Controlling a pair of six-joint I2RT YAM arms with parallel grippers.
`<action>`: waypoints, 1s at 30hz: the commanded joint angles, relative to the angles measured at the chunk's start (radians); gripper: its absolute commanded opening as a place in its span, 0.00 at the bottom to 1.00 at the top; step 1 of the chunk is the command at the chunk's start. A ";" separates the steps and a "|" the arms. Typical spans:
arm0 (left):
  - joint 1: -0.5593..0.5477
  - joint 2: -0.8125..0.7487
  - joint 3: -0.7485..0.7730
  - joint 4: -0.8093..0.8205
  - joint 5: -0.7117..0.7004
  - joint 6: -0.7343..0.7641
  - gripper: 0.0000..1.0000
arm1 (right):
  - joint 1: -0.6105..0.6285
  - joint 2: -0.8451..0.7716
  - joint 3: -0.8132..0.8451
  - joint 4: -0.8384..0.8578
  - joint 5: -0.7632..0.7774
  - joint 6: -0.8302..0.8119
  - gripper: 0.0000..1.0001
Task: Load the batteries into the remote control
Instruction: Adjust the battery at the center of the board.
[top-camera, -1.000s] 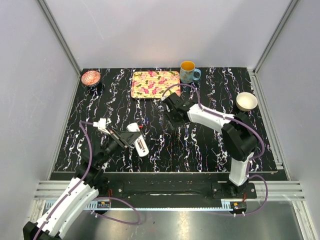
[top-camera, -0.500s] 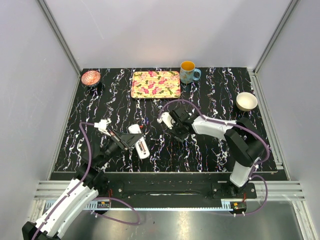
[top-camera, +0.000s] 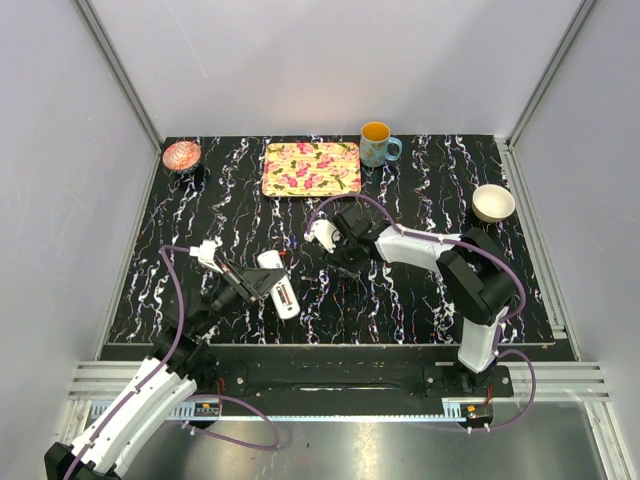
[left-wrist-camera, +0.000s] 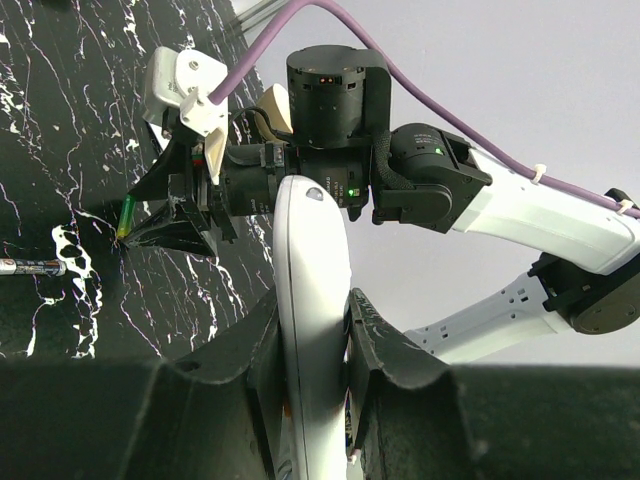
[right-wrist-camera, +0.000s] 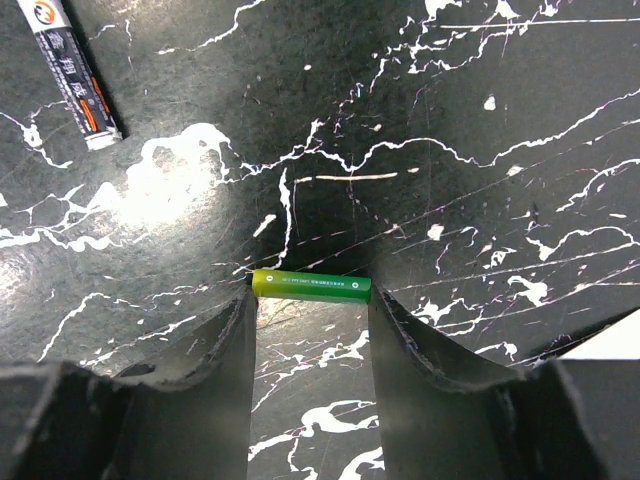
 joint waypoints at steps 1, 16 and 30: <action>-0.003 -0.002 0.001 0.069 0.009 -0.007 0.00 | 0.009 0.031 0.003 -0.007 -0.021 0.014 0.39; -0.003 -0.008 -0.005 0.061 0.014 -0.012 0.00 | 0.009 0.008 -0.006 -0.011 0.044 0.086 0.61; -0.003 -0.014 0.006 0.043 0.012 -0.007 0.00 | 0.029 -0.248 0.014 -0.007 0.250 0.344 0.91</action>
